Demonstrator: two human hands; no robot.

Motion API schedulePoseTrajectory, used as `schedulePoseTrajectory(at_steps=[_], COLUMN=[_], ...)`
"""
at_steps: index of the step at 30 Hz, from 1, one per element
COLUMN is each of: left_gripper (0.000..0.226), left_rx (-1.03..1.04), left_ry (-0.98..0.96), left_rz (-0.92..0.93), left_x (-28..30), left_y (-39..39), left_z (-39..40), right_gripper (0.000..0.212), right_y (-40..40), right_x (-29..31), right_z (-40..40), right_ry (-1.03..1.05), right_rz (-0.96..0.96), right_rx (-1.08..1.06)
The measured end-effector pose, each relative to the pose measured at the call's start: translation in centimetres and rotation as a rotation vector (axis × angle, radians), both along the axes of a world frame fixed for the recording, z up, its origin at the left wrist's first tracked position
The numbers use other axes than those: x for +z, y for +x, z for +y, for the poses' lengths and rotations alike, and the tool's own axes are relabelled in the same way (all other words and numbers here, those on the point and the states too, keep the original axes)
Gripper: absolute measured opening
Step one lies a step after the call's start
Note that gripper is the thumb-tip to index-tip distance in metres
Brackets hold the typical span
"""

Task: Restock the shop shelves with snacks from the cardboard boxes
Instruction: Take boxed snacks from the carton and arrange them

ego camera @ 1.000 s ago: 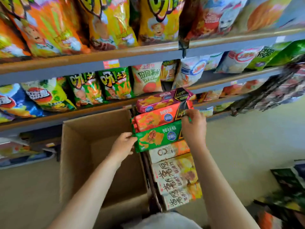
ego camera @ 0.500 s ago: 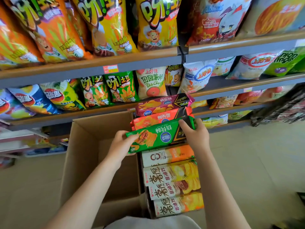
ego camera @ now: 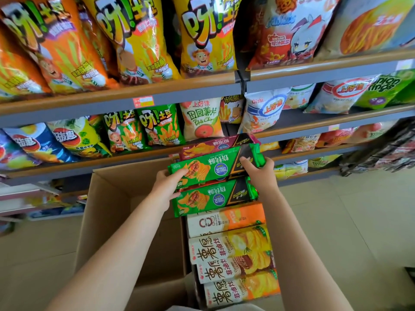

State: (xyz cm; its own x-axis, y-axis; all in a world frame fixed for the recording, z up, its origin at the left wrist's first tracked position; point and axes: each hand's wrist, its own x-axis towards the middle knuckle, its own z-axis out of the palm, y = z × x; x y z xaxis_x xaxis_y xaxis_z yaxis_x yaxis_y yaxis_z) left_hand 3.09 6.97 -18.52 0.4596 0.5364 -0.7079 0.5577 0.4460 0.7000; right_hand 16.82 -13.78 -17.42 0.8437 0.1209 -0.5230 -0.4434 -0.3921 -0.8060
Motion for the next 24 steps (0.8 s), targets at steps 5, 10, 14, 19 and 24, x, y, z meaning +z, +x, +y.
schedulePoseTrajectory(at_steps=[5, 10, 14, 19, 24], left_gripper=[0.053, 0.056, 0.067, 0.079, 0.076], left_rx=[-0.046, -0.288, -0.384, -0.426, -0.649], left_ry=[-0.103, -0.252, -0.248, -0.193, -0.121], left_rz=[-0.072, -0.269, -0.331, -0.294, -0.188], left_x=[0.9, 3.8, 4.4, 5.0, 7.1], left_y=[-1.1, -4.4, -6.5, -9.9, -16.7], left_z=[0.5, 0.7, 1.4, 4.9, 13.0], right_gripper=[0.051, 0.03, 0.059, 0.105, 0.092], right_y=[-1.2, -3.7, -6.6, -11.5, -19.8], right_x=[0.4, 2.4, 3.9, 4.5, 5.2], right_z=[0.3, 0.7, 4.2, 10.9, 19.7], right_ry=[0.154, 0.579, 0.791, 0.794, 0.721], right_rz=[0.051, 0.06, 0.011, 0.117, 0.109], right_rx=[-0.12, -0.283, -0.357, -0.384, -0.238])
